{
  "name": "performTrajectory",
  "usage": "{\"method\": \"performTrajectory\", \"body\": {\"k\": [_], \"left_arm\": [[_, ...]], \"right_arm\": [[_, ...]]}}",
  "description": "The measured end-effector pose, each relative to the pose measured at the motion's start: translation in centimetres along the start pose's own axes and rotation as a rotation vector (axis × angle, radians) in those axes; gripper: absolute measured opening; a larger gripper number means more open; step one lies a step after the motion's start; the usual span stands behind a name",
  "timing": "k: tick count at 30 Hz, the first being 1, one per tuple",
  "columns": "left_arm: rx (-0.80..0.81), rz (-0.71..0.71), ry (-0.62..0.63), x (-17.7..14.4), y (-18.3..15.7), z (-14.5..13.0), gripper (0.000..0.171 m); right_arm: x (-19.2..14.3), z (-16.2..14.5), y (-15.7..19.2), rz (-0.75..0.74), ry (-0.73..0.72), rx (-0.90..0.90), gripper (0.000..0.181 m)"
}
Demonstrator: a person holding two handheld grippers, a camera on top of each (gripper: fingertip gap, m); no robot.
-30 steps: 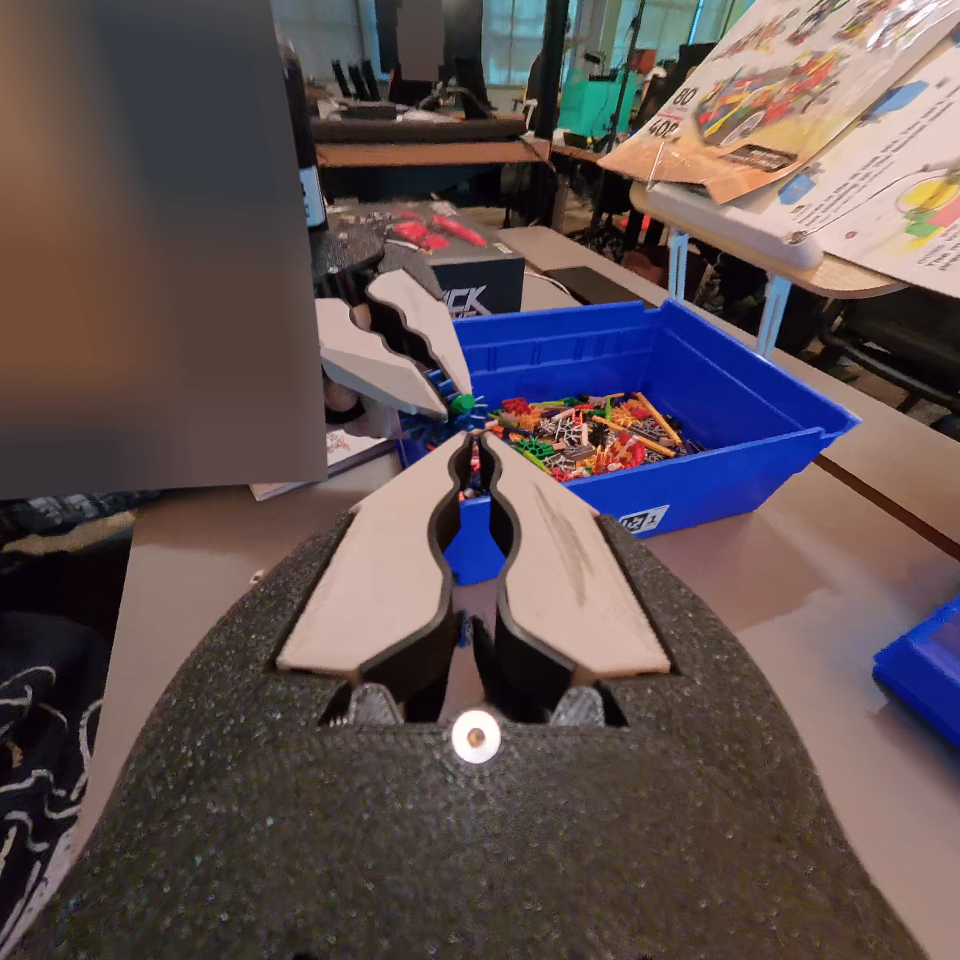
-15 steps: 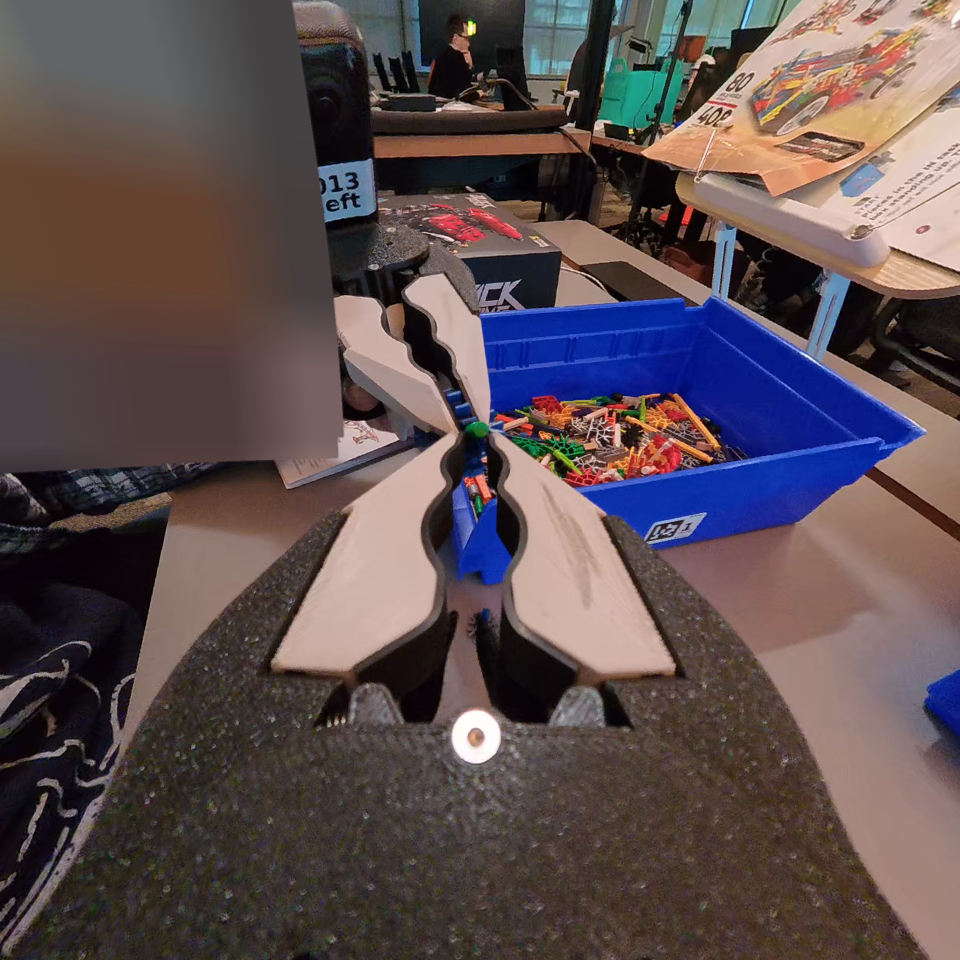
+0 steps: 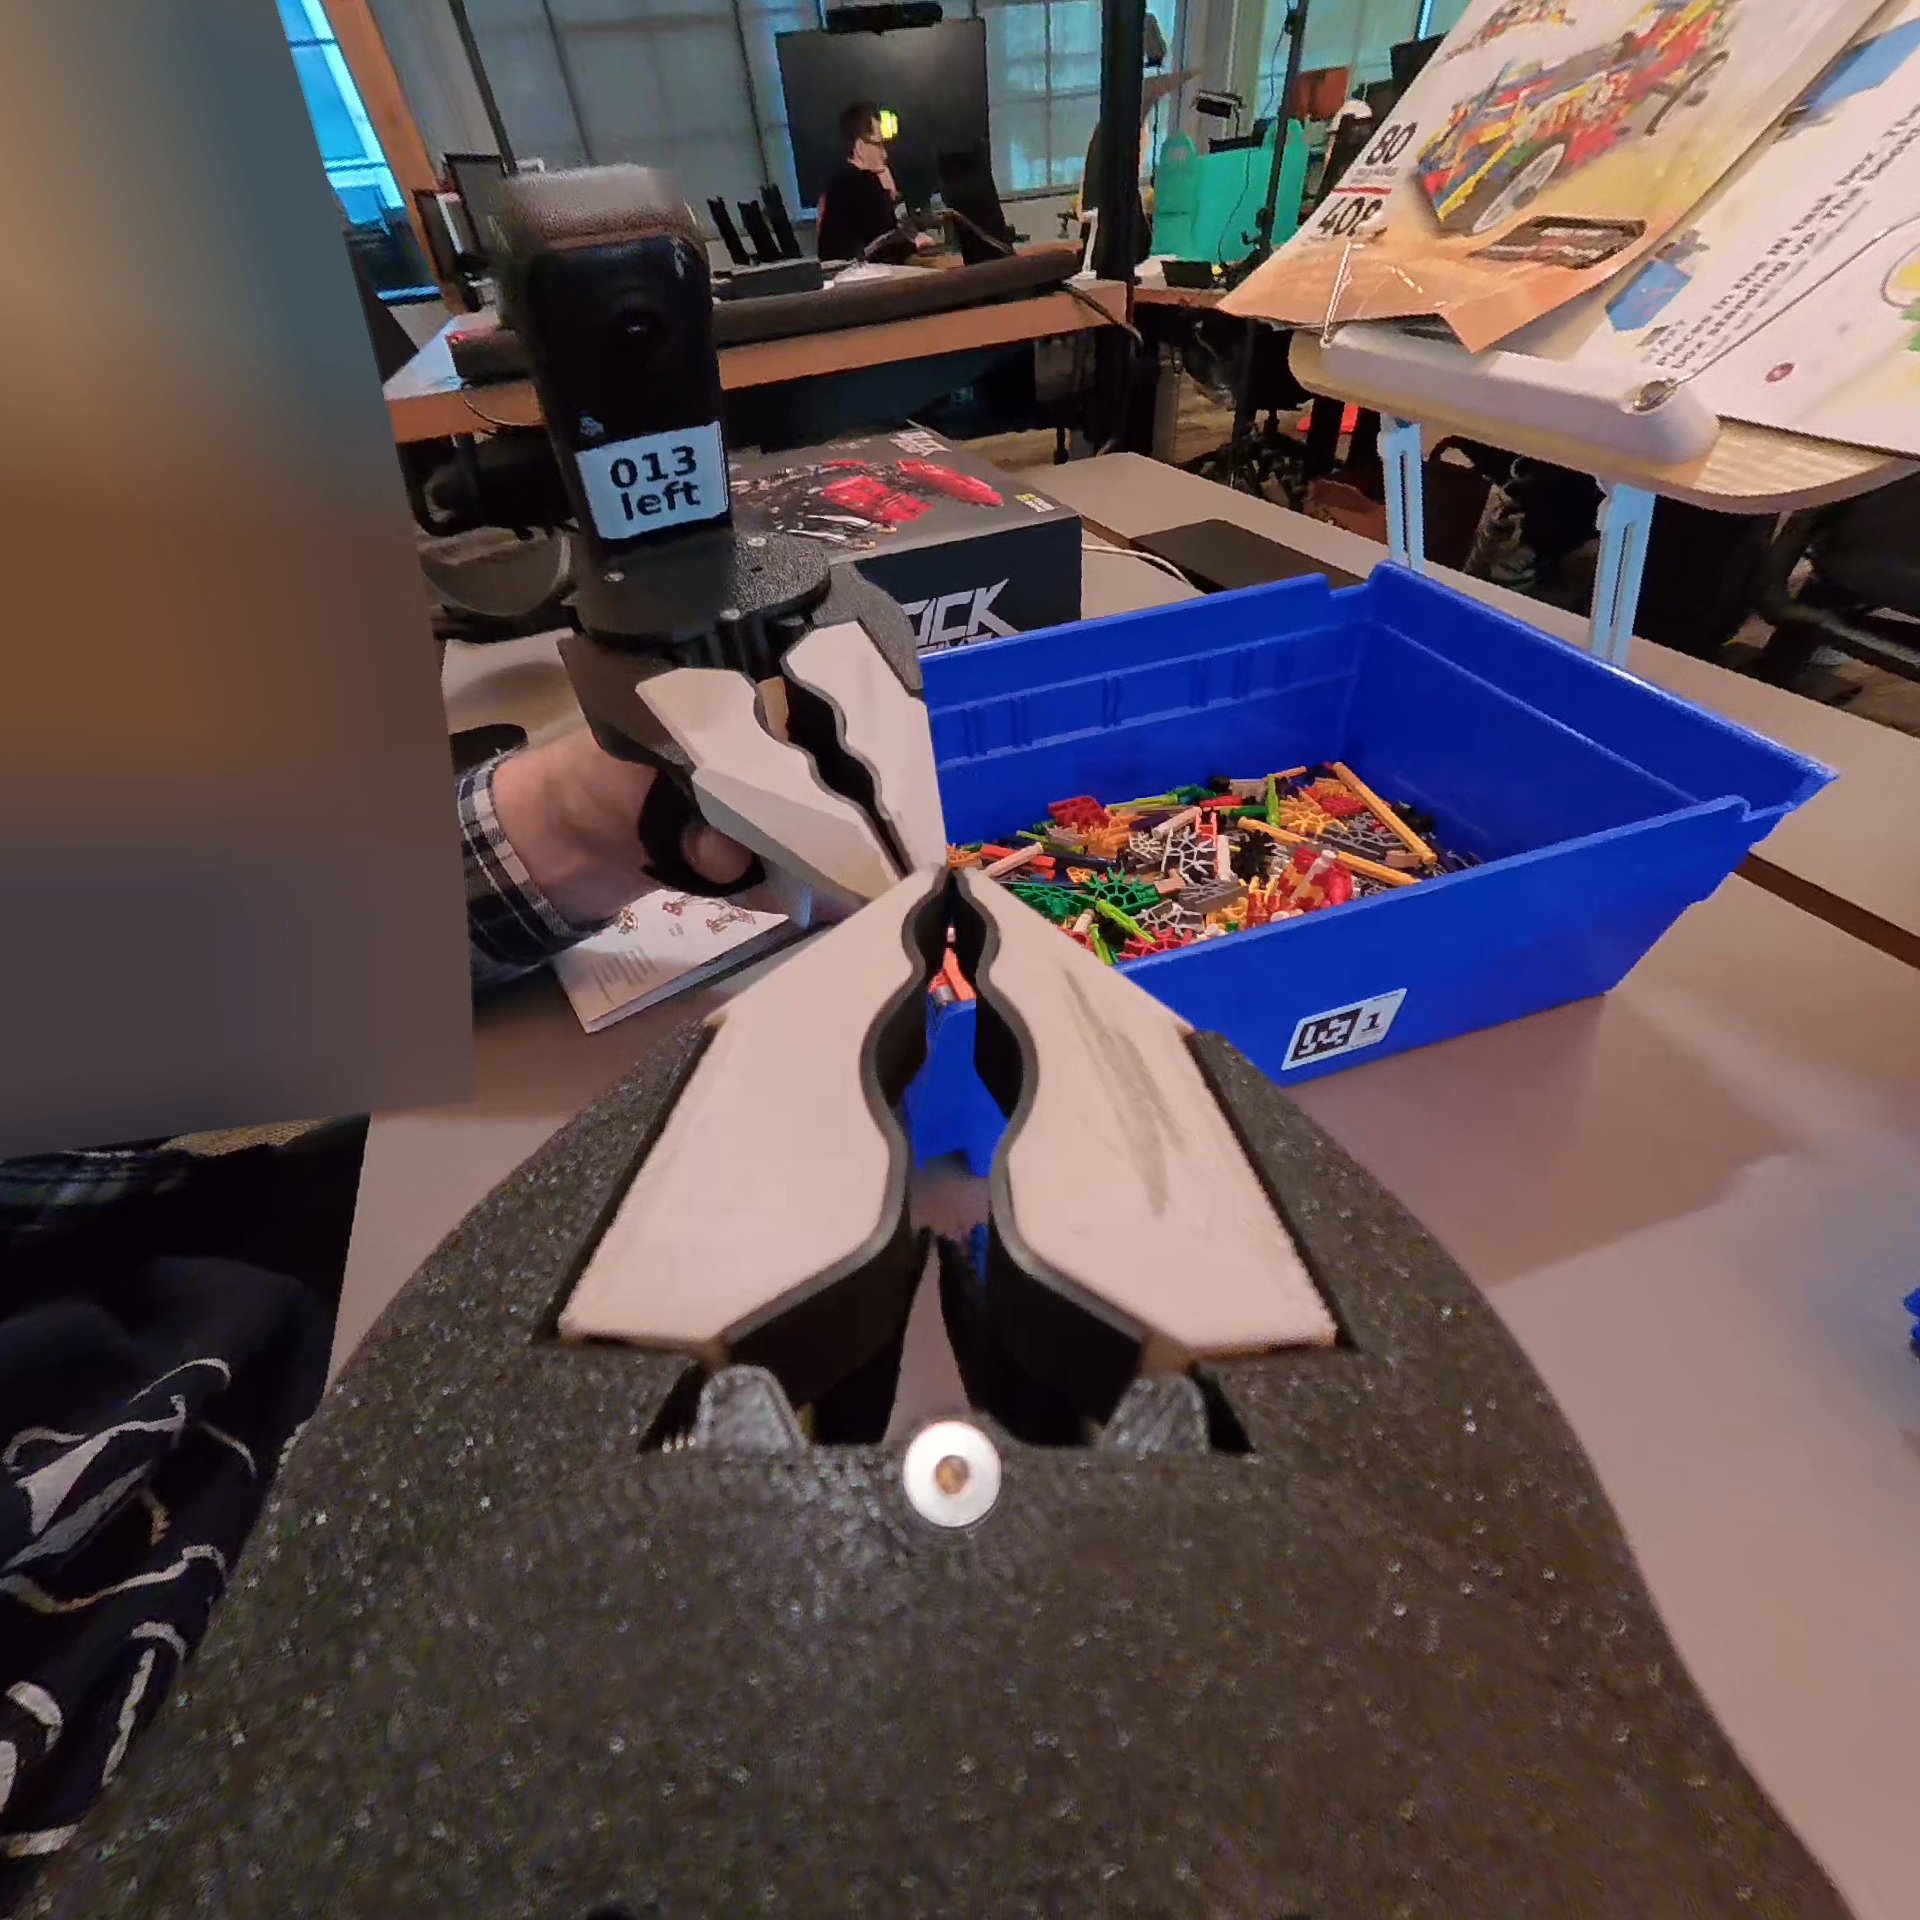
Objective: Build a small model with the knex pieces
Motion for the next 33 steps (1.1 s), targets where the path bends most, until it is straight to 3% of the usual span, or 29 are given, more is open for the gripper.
{"method": "performTrajectory", "body": {"k": [6,10,17,24,29,33], "left_arm": [[0.004,-0.011,0.039,-0.4,-0.2,0.1,0.001],[0.046,0.037,0.132,-1.4,-0.7,0.7,0.004],[-0.012,0.051,0.602,-2.1,-4.2,-1.1,0.020],[-0.047,0.144,0.864,-1.7,-5.3,-5.8,0.033],[-0.002,0.252,0.843,-1.9,-5.0,-6.6,0.014],[-0.002,0.240,0.729,-2.6,-5.0,-6.5,0.005]], "right_arm": [[-0.2,0.0,-0.2,-0.025,0.020,-0.032,0.000],[-0.2,0.0,-0.6,-0.046,0.019,-0.017,0.000],[0.2,-0.5,0.0,-0.027,0.064,-0.071,0.000],[0.7,-0.9,0.4,-0.014,0.091,-0.095,0.000],[0.8,-1.1,0.6,-0.007,0.096,-0.107,0.000],[0.9,-1.2,0.8,-0.001,0.101,-0.111,0.000]]}}
Point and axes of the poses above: each gripper's, where its closed fingertips meet, x out along the fingers, z out of its top, y = z × x across the jaws, the point moved 10 cm from there along -x, back along the fingers, and after that the axes turned 12 degrees about -z, right-handed, at the moved point
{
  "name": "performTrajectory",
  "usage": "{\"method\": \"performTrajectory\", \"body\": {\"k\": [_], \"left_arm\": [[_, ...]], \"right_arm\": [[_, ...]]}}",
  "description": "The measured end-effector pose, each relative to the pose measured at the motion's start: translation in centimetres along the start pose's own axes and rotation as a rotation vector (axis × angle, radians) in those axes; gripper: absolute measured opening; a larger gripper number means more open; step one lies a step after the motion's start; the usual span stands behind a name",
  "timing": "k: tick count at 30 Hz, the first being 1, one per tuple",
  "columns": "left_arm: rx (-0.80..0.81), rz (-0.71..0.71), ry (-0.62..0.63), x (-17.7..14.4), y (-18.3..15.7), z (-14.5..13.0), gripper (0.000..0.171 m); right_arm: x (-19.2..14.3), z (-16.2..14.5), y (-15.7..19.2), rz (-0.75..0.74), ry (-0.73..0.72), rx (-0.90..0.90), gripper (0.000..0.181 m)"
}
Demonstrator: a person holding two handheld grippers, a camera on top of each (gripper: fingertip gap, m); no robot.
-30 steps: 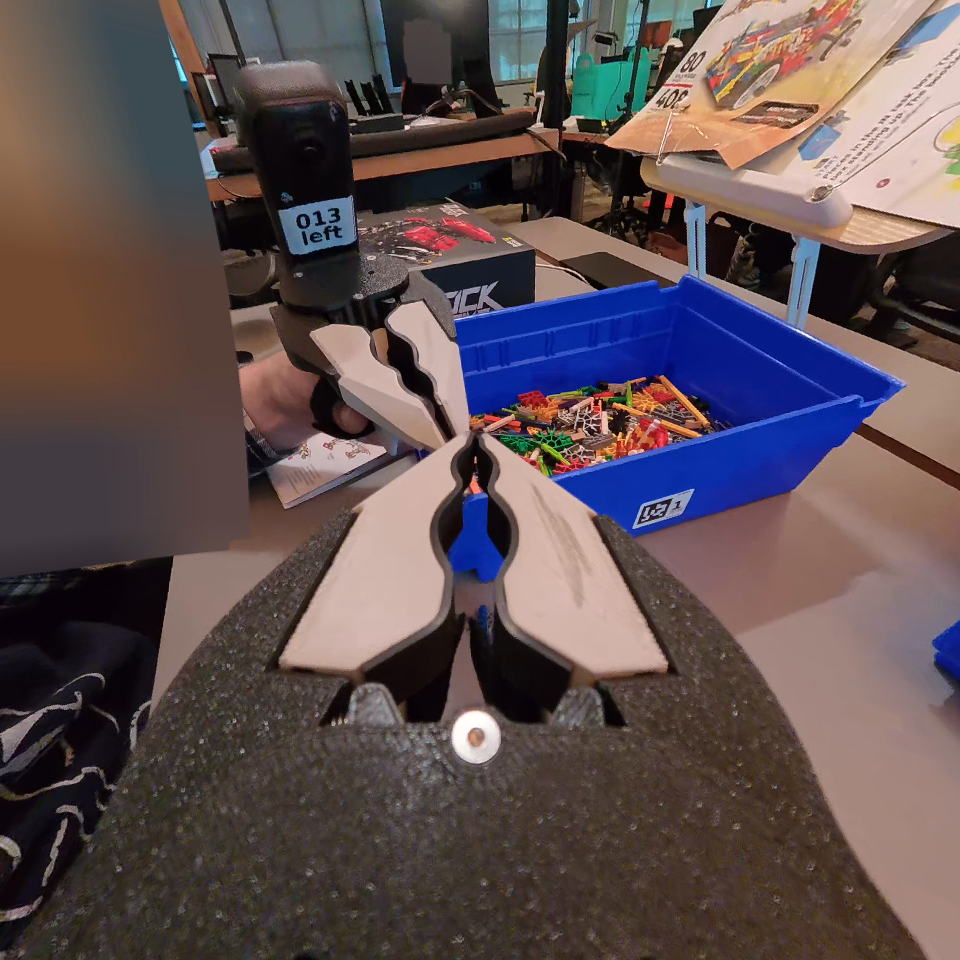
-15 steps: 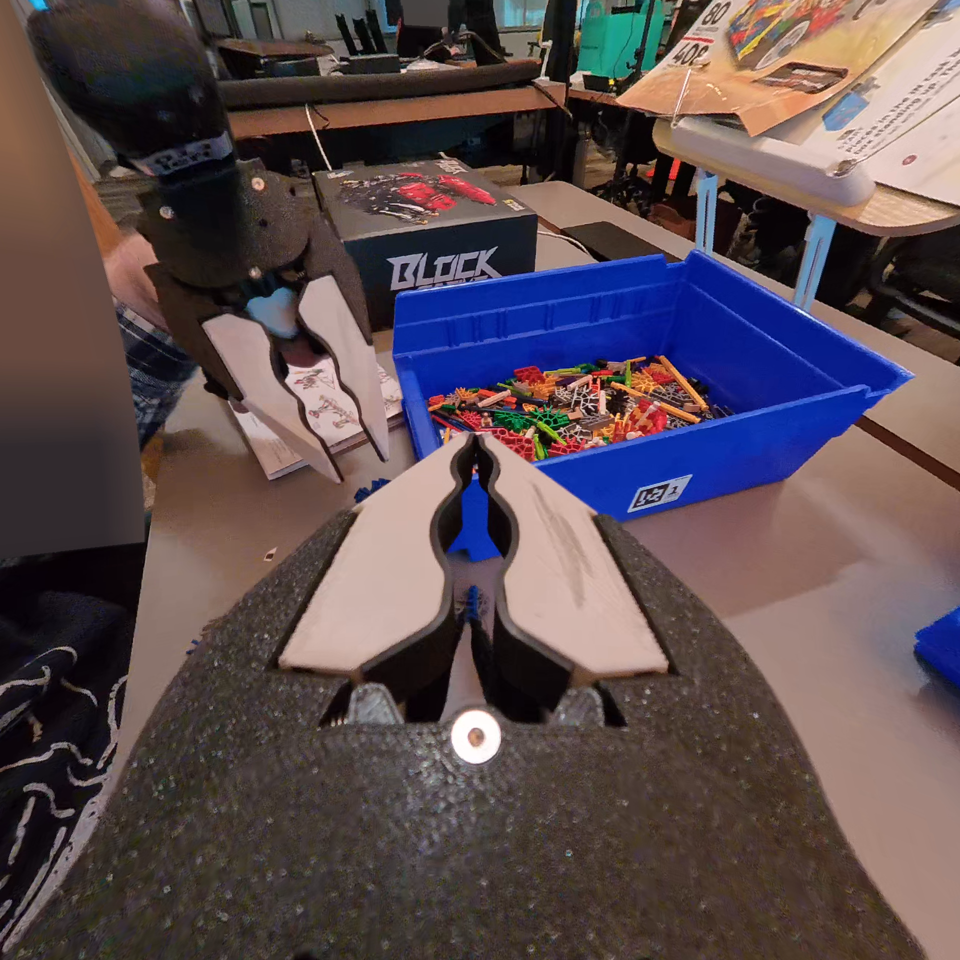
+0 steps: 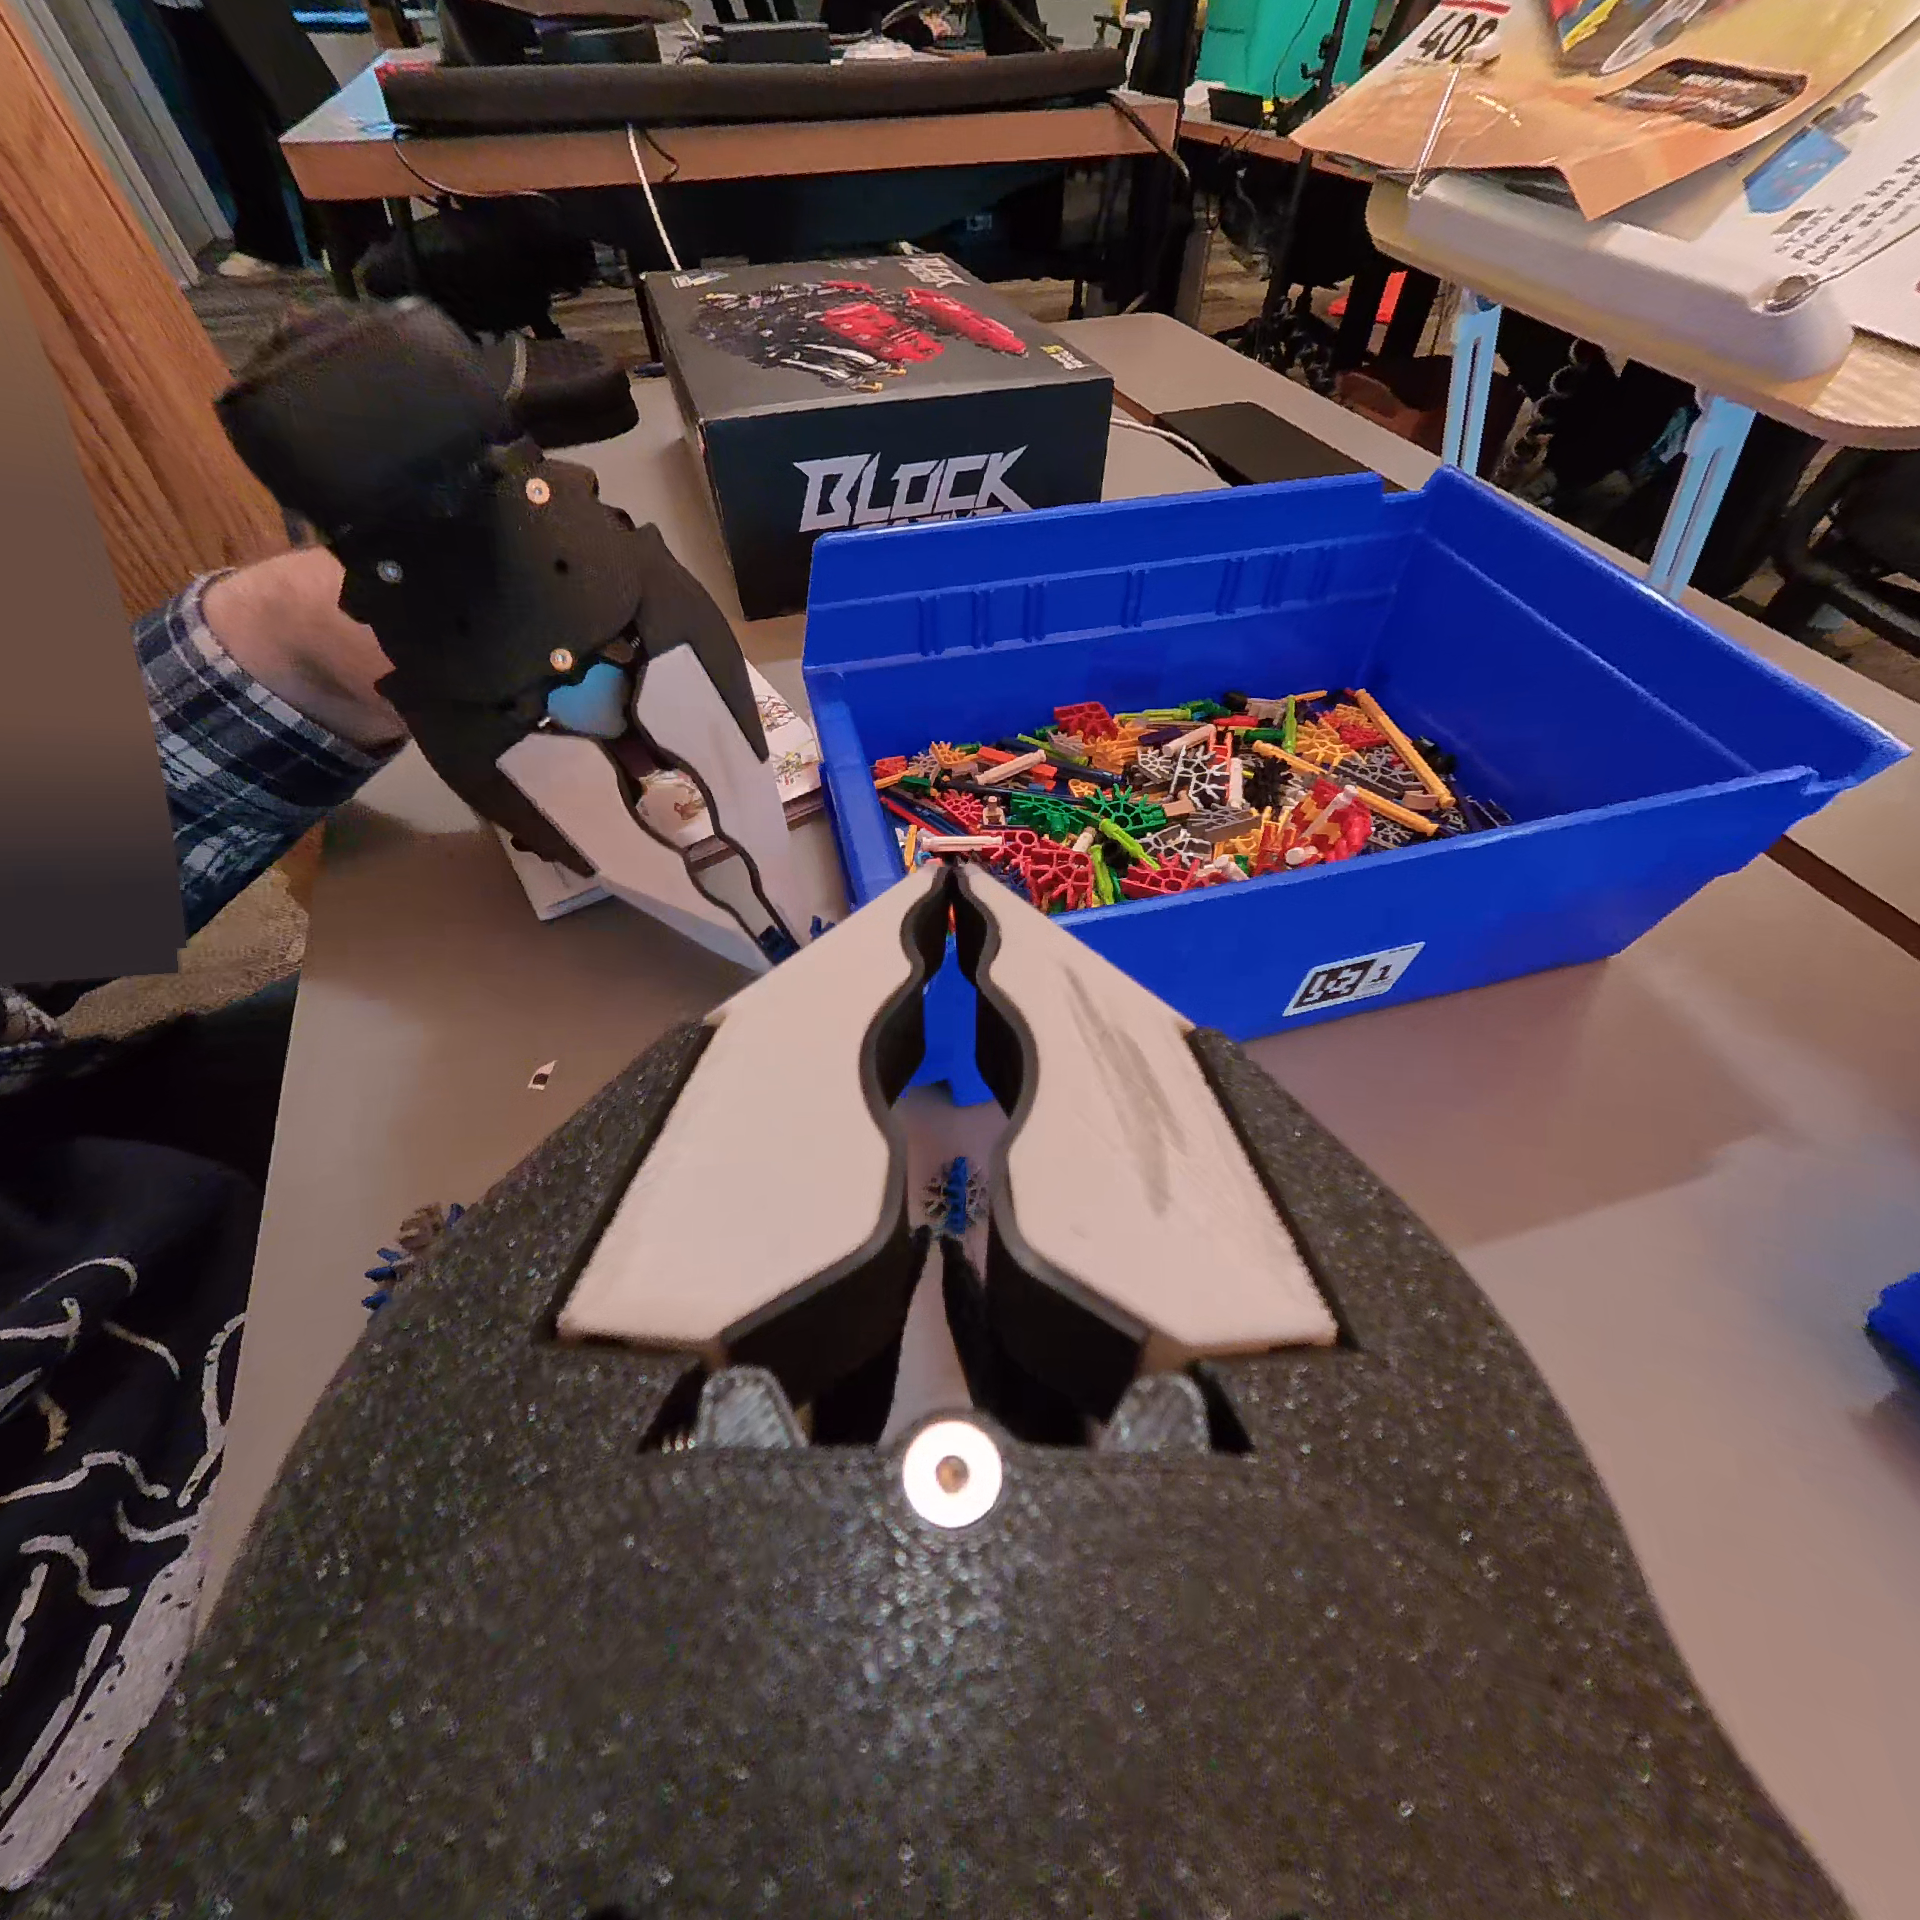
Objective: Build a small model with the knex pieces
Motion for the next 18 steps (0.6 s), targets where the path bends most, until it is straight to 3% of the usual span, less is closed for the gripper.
{"method": "performTrajectory", "body": {"k": [6,11,14,18], "left_arm": [[-0.045,-0.087,-0.325,-2.7,0.1,0.4,0.004],[-0.072,-0.143,-0.604,-4.7,0.5,1.3,0.004],[-0.095,-0.153,-0.659,-4.7,0.8,2.0,0.004],[-0.174,-0.221,-0.743,-3.9,1.2,3.3,0.004]], "right_arm": [[0.3,-0.3,0.6,0.040,0.029,-0.015,0.002],[1.0,-0.8,1.8,0.148,0.065,0.008,0.024],[1.6,-1.1,2.7,0.201,0.088,0.012,0.037],[2.1,-1.3,3.1,0.226,0.074,0.064,0.036]]}}
Point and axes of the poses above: each gripper's, where its closed fingertips meet, x out along the fingers, z out of its top, y = z × x across the jaws, the point moved 10 cm from there along -x, back along the fingers, and after that the axes turned 12 degrees about -z, right-handed, at the moved point
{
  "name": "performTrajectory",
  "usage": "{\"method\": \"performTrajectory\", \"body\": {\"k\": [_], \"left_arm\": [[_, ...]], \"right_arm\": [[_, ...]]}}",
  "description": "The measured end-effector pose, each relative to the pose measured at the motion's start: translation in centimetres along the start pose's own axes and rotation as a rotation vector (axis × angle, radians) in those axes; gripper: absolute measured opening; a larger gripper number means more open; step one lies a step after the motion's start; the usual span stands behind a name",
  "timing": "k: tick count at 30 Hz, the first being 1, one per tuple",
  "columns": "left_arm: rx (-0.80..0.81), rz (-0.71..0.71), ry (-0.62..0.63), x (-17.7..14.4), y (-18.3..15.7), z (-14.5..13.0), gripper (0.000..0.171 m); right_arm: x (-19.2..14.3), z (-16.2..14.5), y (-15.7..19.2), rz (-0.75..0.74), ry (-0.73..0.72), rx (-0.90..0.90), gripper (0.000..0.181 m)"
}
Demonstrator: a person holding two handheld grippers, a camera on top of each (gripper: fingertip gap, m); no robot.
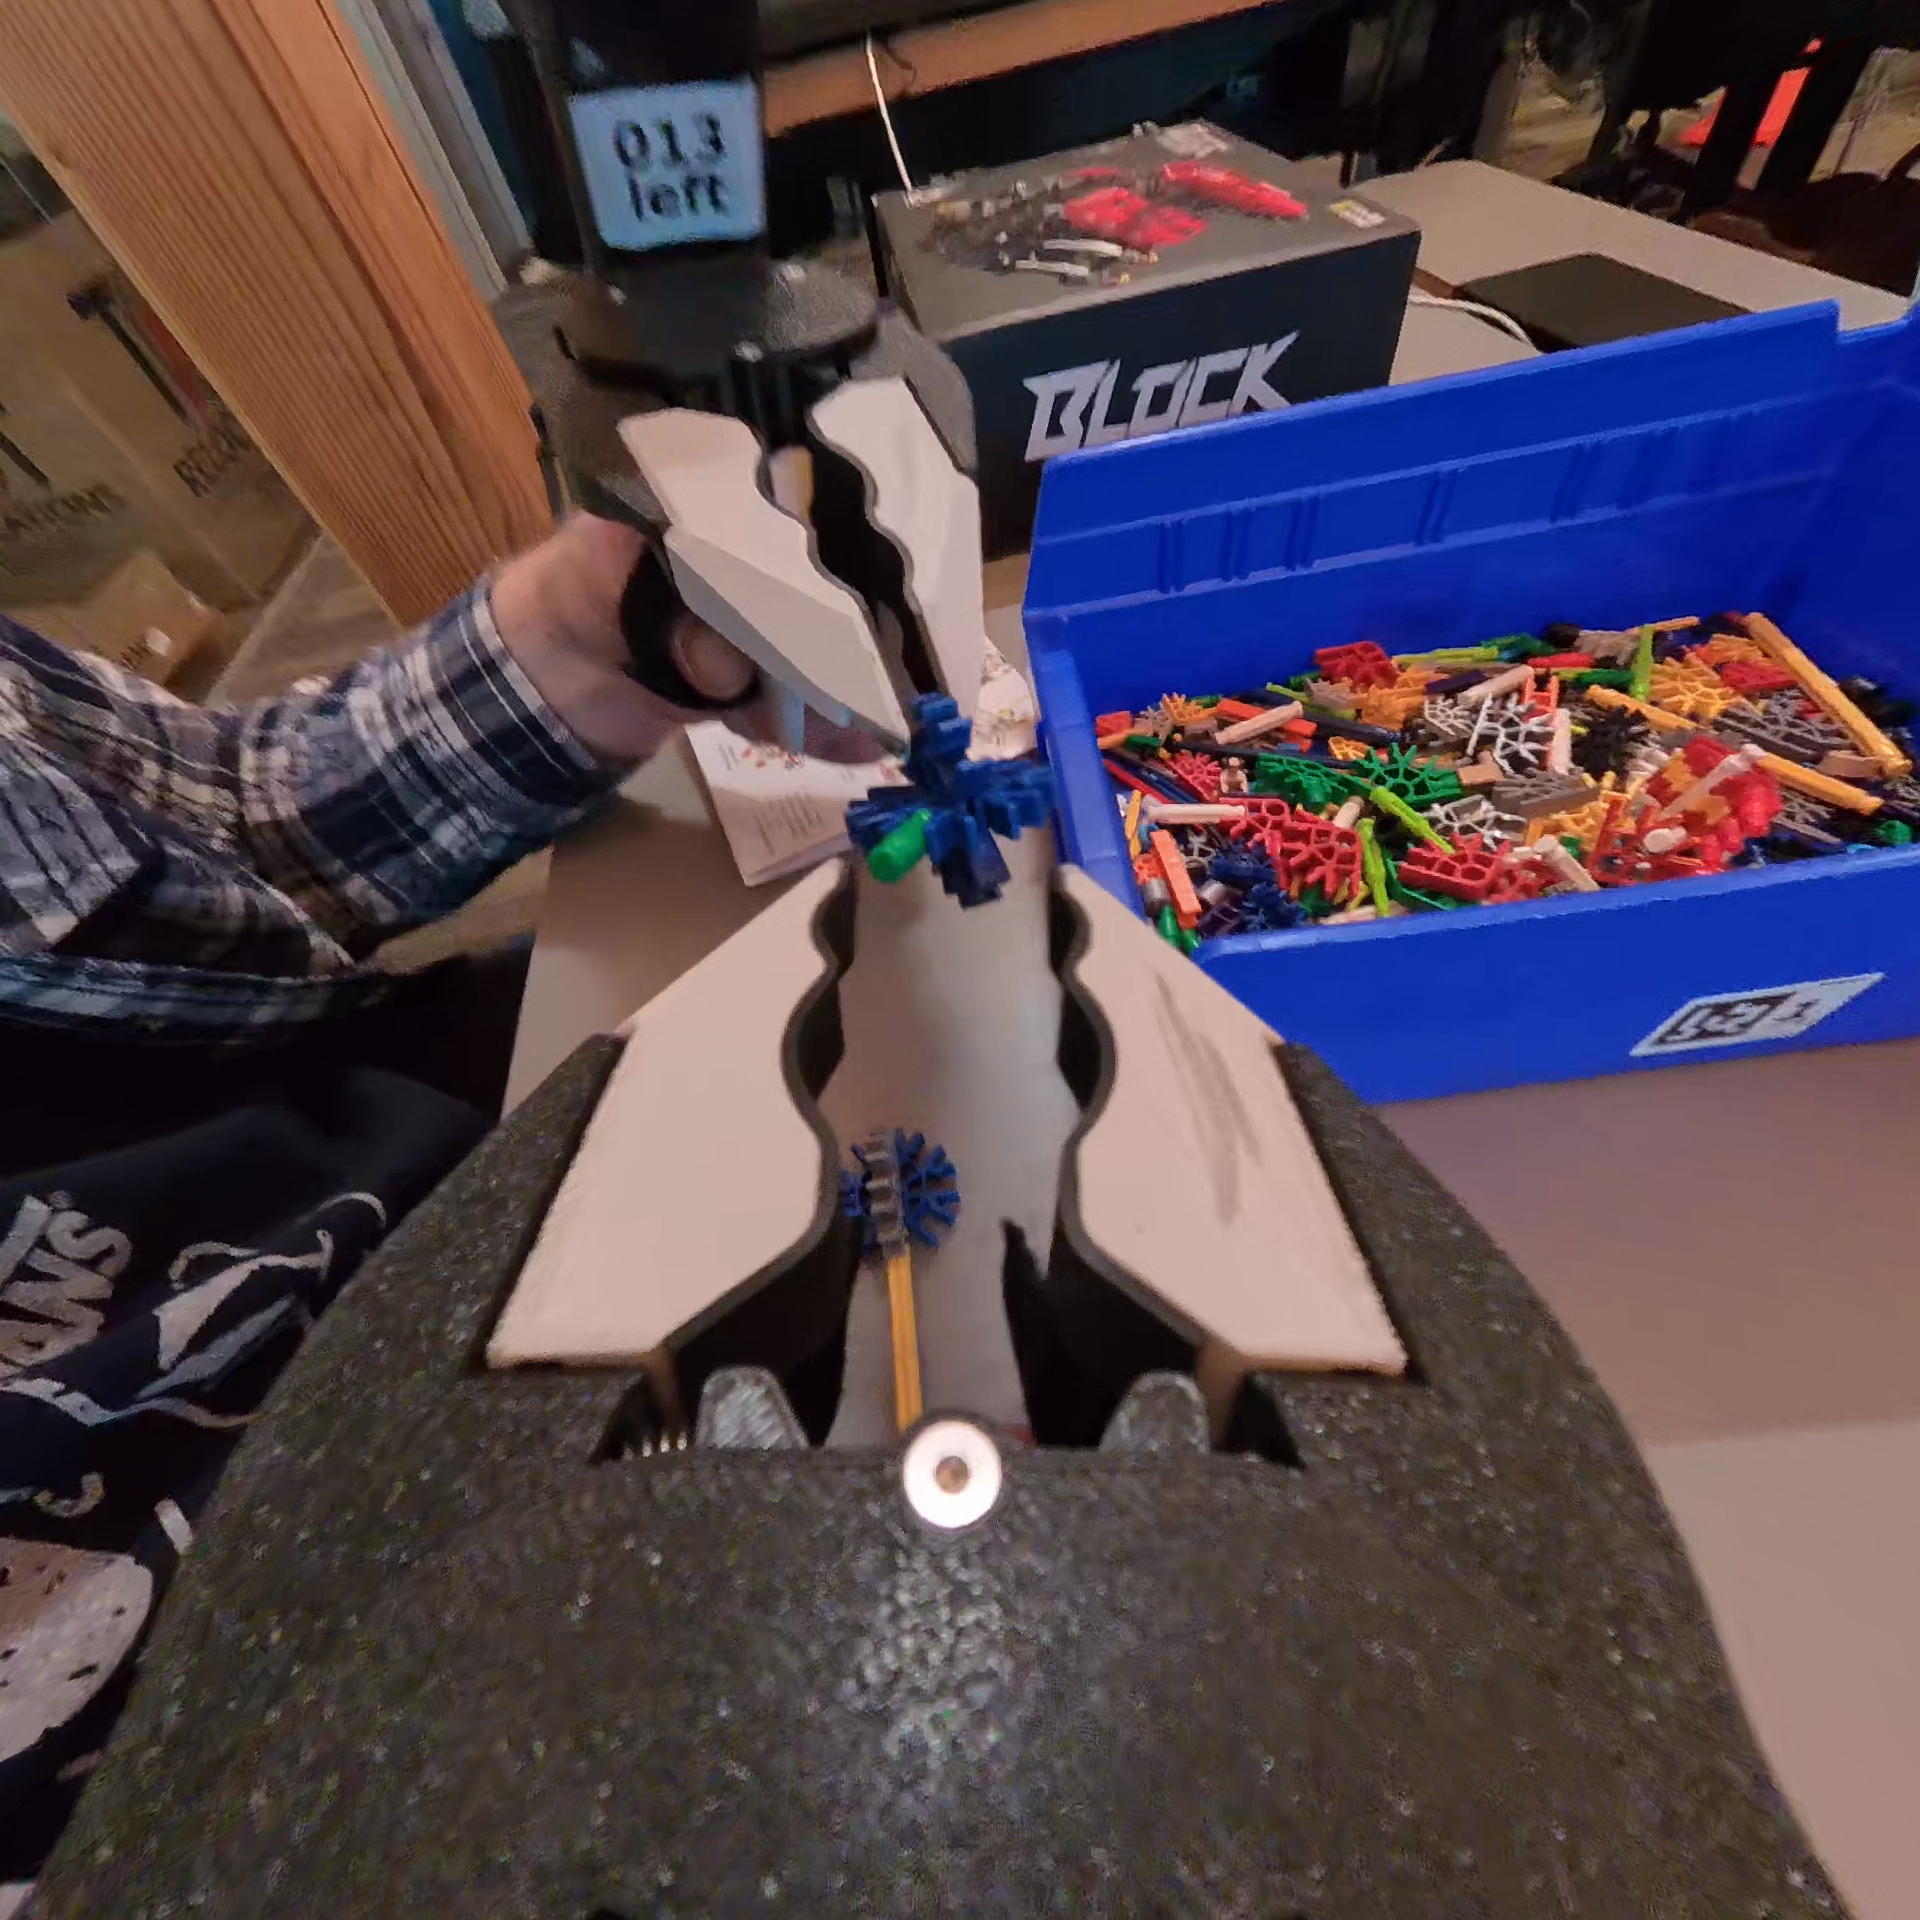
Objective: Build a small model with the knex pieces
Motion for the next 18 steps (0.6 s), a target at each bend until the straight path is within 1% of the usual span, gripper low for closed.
{"method": "performTrajectory", "body": {"k": [1,2,3,6,8,12,15,18], "left_arm": [[-0.031,-0.006,-0.032,0.2,0.3,0.0,0.004],[-0.066,-0.013,-0.075,0.3,0.7,0.0,0.004],[-0.098,-0.035,-0.115,0.3,1.0,0.0,0.004],[-0.174,-0.075,-0.212,0.5,1.7,0.1,0.004],[-0.197,-0.093,-0.234,0.7,1.9,0.1,0.005],[-0.217,-0.081,-0.253,0.8,2.2,0.1,0.005],[-0.191,-0.062,-0.261,0.7,2.2,0.0,0.007],[-0.144,-0.054,-0.239,0.6,2.0,0.2,0.019]], "right_arm": [[0.0,0.1,0.0,0.003,-0.022,0.012,0.026],[-0.2,0.2,-0.1,-0.015,-0.047,0.012,0.025],[-0.3,0.3,-0.3,-0.039,-0.068,0.015,0.011],[-0.8,0.6,-0.7,-0.030,-0.122,0.061,0.008],[-1.0,0.6,-0.8,-0.031,-0.141,0.070,0.006],[-1.0,0.6,-1.1,-0.034,-0.153,0.105,0.005],[-1.0,0.7,-0.9,-0.066,-0.163,0.069,0.005],[-1.1,0.8,-0.7,-0.138,-0.161,-0.009,0.005]]}}
Point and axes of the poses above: each gripper's, where its closed fingertips meet, x out along the fingers, z out of its top, y = z × x across the jaws, the point moved 10 cm from there along -x, back along the fingers, and after that the axes turned 12 degrees about -z, right-handed, at the moved point
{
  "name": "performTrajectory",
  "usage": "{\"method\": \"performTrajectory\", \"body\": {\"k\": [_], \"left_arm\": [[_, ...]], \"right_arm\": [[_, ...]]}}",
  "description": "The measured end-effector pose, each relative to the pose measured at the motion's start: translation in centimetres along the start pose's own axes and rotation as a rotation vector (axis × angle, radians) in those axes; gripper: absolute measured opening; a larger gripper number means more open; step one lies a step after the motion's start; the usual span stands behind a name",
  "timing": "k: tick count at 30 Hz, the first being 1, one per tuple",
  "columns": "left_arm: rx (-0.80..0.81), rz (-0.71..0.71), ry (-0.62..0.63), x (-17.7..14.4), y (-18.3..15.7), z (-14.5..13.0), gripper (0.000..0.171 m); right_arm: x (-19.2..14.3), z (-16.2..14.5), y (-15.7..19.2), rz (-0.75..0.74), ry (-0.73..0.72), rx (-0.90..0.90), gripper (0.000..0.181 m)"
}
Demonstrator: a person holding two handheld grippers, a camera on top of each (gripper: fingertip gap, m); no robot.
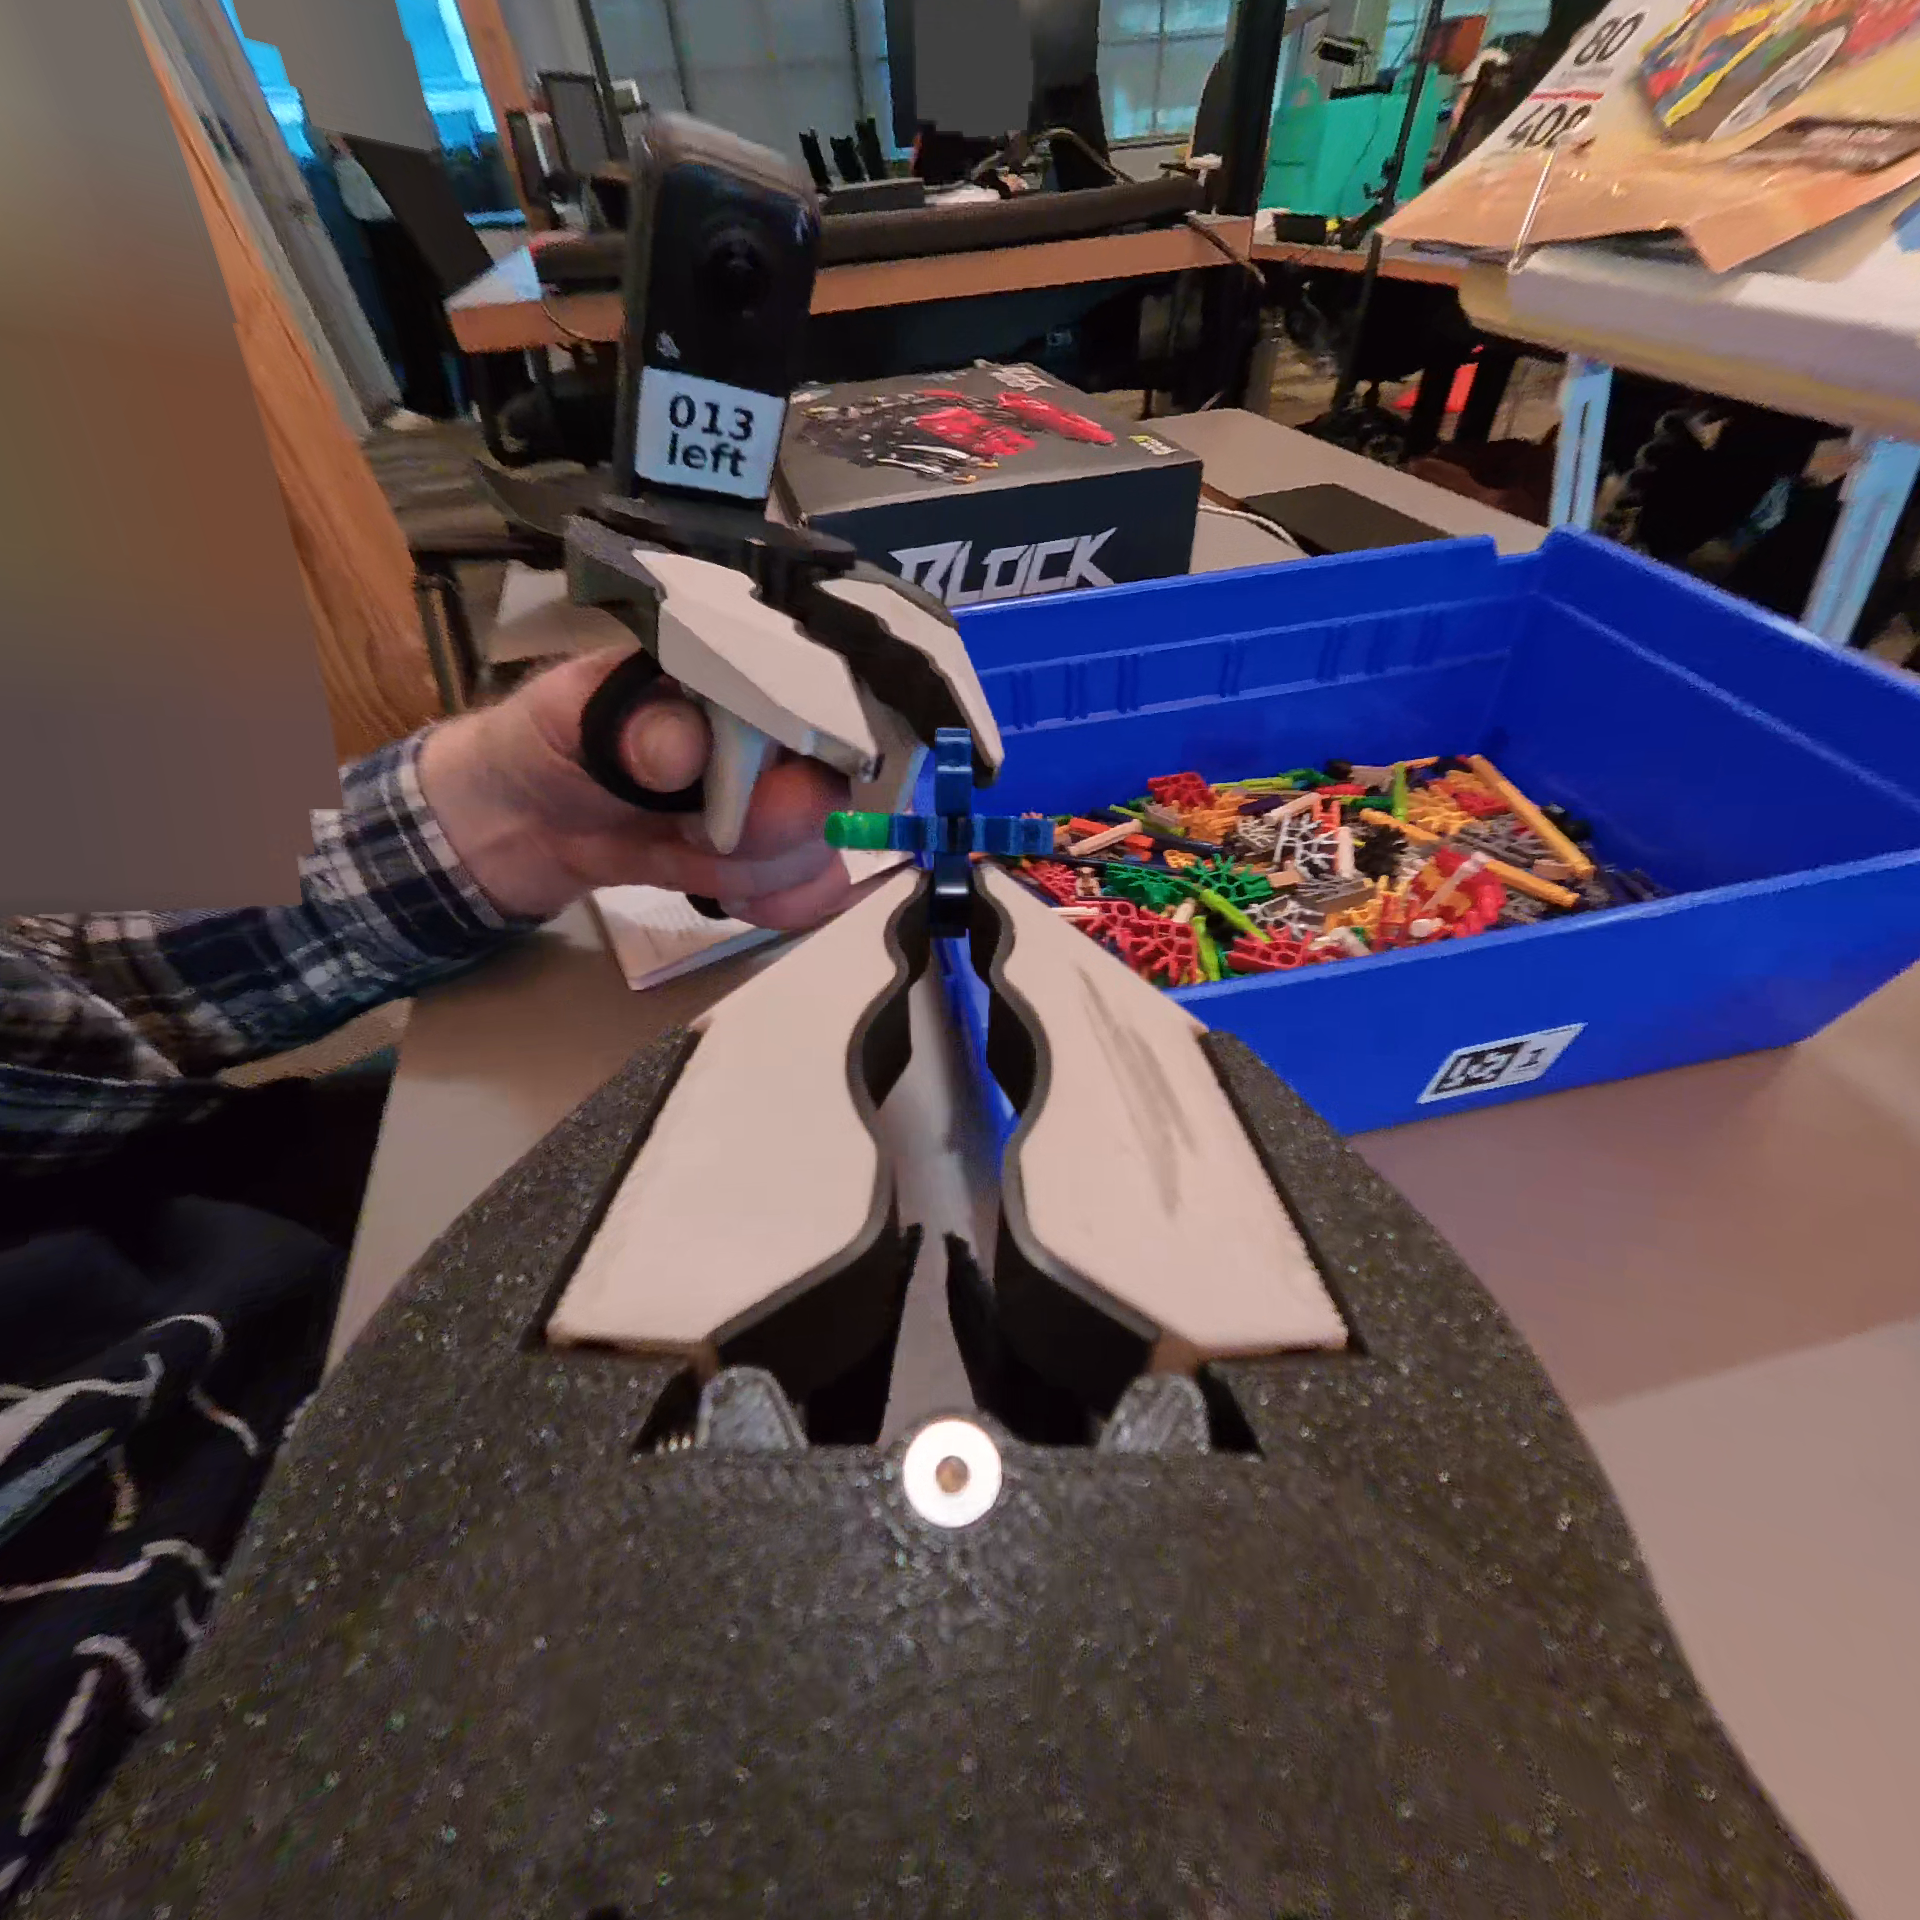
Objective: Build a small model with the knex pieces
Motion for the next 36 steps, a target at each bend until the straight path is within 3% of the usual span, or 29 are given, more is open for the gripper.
{"method": "performTrajectory", "body": {"k": [2,5,7,13,20,25,33,36], "left_arm": [[0.026,0.047,0.046,0.3,0.0,-0.1,0.025],[0.004,0.082,0.082,0.8,0.3,-0.5,0.048],[0.008,0.106,0.108,1.3,0.4,-0.7,0.052],[-0.020,0.110,0.108,2.2,0.6,-0.8,0.047],[-0.074,0.051,0.048,2.3,0.7,-0.6,0.047],[-0.069,0.041,0.038,2.2,0.7,-0.6,0.041],[-0.041,0.014,0.037,2.0,0.4,-0.2,0.036],[-0.029,0.017,0.053,2.0,0.4,-0.3,0.036]], "right_arm": [[0.0,0.1,0.3,-0.055,0.001,-0.078,0.004],[0.1,0.1,0.9,-0.196,0.012,-0.276,0.004],[0.1,0.1,1.4,-0.266,0.005,-0.382,0.004],[0.1,0.1,2.4,-0.435,-0.018,-0.634,0.005],[0.3,-0.1,3.4,-0.512,-0.034,-0.839,0.005],[0.2,-0.2,3.5,-0.504,-0.044,-0.848,0.005],[-0.4,0.4,2.7,-0.355,-0.071,-0.592,0.006],[-0.3,0.4,2.7,-0.342,-0.061,-0.580,0.006]]}}
Point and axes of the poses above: each gripper's, where its closed fingertips meet, x out along the fingers, z out of its top, y = z × x across the jaws, the point moved 10 cm from there along -x, back along the fingers, and after that the axes turned 12 degrees about -z, right-handed, at the moved point
